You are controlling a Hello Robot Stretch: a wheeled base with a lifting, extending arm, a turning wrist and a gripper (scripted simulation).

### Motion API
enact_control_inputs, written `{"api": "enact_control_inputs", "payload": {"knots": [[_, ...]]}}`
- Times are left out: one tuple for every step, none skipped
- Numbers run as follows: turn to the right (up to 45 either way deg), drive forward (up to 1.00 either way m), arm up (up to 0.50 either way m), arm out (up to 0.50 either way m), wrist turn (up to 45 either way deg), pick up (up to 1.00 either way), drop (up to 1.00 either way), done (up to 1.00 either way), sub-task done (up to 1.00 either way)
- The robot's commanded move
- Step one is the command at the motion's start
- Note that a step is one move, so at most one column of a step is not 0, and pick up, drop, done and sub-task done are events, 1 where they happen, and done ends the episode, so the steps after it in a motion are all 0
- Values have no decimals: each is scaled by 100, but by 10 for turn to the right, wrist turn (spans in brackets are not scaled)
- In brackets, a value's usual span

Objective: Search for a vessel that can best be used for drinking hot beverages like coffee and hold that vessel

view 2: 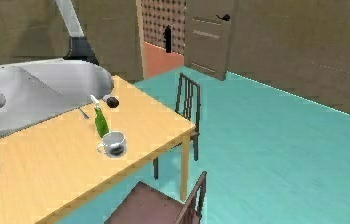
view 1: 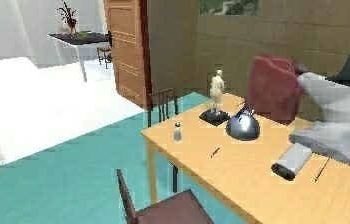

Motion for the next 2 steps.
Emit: {"api": "enact_control_inputs", "payload": {"knots": [[-450,0,0,0,0,0,0,0,0],[-450,0,0,0,0,0,0,0,0]]}}
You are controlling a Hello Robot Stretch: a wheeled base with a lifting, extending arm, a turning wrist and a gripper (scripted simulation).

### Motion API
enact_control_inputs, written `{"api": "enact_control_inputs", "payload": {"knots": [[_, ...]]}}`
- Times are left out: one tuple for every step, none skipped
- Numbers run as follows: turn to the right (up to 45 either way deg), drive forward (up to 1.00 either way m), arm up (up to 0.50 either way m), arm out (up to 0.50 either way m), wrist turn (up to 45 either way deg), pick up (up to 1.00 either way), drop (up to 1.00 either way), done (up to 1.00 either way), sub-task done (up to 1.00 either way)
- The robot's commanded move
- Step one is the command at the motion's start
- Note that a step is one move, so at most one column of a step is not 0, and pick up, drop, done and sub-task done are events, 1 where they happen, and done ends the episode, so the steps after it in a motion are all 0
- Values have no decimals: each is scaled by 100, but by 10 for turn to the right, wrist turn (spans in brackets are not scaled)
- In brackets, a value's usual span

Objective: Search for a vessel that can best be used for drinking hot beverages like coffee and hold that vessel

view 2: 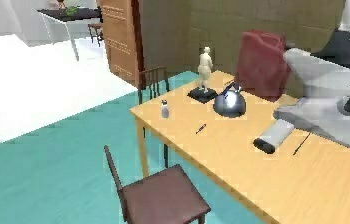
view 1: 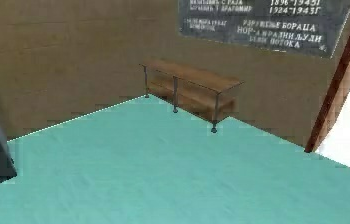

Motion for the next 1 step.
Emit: {"api": "enact_control_inputs", "payload": {"knots": [[-420,0,0,0,0,0,0,0,0]]}}
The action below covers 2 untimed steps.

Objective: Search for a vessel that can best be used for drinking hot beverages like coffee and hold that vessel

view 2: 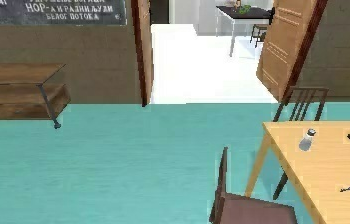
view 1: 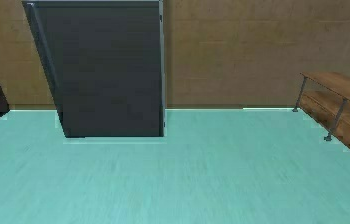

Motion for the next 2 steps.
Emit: {"api": "enact_control_inputs", "payload": {"knots": [[0,30,0,0,0,0,0,0,0],[-450,0,0,0,0,0,0,0,0]]}}
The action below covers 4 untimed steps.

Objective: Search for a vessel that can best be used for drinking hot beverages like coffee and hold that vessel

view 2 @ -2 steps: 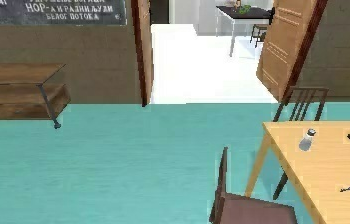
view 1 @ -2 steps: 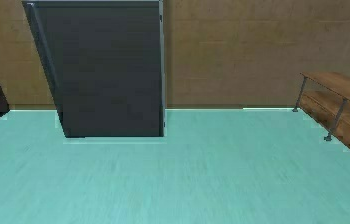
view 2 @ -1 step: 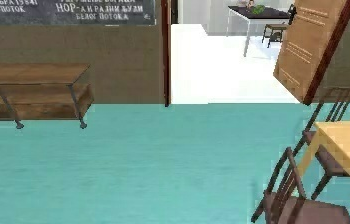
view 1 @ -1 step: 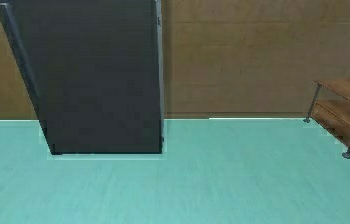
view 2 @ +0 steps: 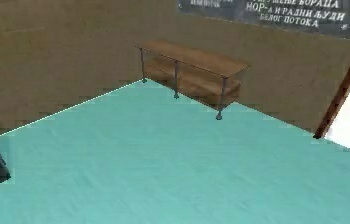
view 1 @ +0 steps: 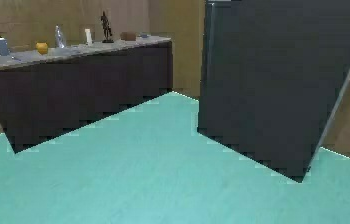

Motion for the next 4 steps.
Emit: {"api": "enact_control_inputs", "payload": {"knots": [[-420,0,0,0,0,0,0,0,0],[0,90,0,0,0,0,0,0,0],[-450,0,0,0,0,0,0,0,0],[-30,0,0,0,0,0,0,0,0]]}}
